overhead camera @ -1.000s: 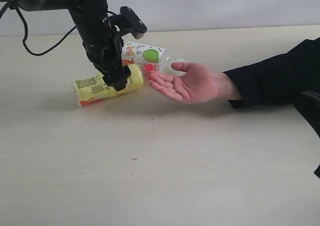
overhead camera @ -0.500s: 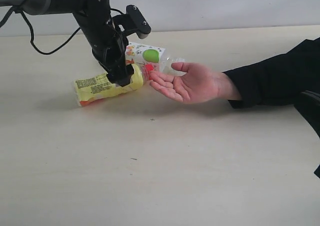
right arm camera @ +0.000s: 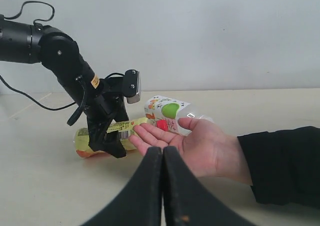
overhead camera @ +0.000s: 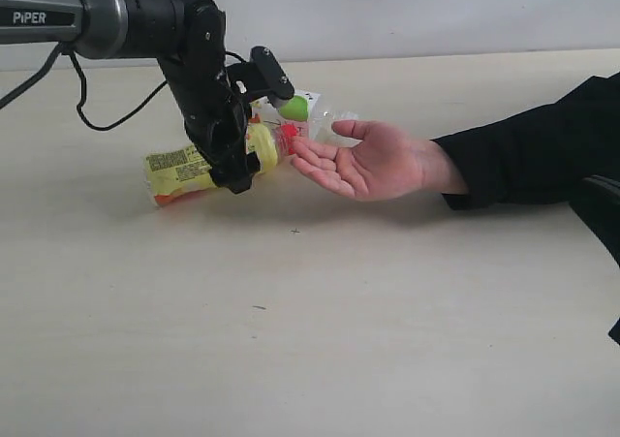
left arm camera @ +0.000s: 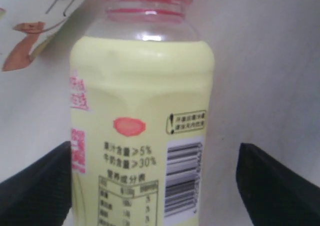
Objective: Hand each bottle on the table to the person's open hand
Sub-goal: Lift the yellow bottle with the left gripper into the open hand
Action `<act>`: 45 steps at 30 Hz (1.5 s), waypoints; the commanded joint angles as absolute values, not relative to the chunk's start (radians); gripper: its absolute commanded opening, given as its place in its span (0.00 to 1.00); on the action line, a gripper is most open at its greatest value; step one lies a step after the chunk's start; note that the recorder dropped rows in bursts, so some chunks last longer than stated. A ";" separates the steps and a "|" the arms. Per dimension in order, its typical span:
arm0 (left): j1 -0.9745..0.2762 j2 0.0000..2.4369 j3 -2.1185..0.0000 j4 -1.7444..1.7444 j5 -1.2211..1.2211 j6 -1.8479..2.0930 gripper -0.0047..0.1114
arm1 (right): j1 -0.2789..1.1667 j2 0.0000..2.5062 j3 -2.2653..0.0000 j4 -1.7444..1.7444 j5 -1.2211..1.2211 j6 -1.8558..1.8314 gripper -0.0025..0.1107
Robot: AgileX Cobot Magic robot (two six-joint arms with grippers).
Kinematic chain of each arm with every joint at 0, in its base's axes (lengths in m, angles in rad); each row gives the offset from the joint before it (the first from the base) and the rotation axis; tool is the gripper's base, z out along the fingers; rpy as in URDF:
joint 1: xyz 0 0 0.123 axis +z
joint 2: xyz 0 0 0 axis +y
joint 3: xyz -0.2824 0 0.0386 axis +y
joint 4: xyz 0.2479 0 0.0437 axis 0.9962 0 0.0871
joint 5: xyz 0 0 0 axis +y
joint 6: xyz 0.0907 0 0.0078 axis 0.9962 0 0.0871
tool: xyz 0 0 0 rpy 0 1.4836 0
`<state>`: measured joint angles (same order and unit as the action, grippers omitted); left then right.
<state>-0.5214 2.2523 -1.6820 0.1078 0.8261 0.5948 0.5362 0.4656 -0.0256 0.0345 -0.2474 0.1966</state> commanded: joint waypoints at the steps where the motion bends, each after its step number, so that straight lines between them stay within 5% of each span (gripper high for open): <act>1: -0.525 2.269 -1.686 0.119 0.806 0.597 0.73 | 0.534 0.461 -0.023 0.036 -0.250 0.190 0.02; 7: -0.525 2.287 -1.686 0.119 0.804 0.597 0.69 | 0.534 0.461 -0.023 0.036 -0.250 0.190 0.02; 18: -0.525 2.299 -1.686 0.119 0.807 0.594 0.04 | 0.534 0.461 -0.023 0.036 -0.250 0.190 0.02; 38: -0.522 2.070 -1.686 0.168 0.943 0.496 0.04 | 0.534 0.461 -0.023 0.036 -0.250 0.190 0.02; 45: -0.525 1.990 -1.686 0.120 0.932 0.192 0.04 | 0.534 0.461 -0.023 0.036 -0.250 0.190 0.02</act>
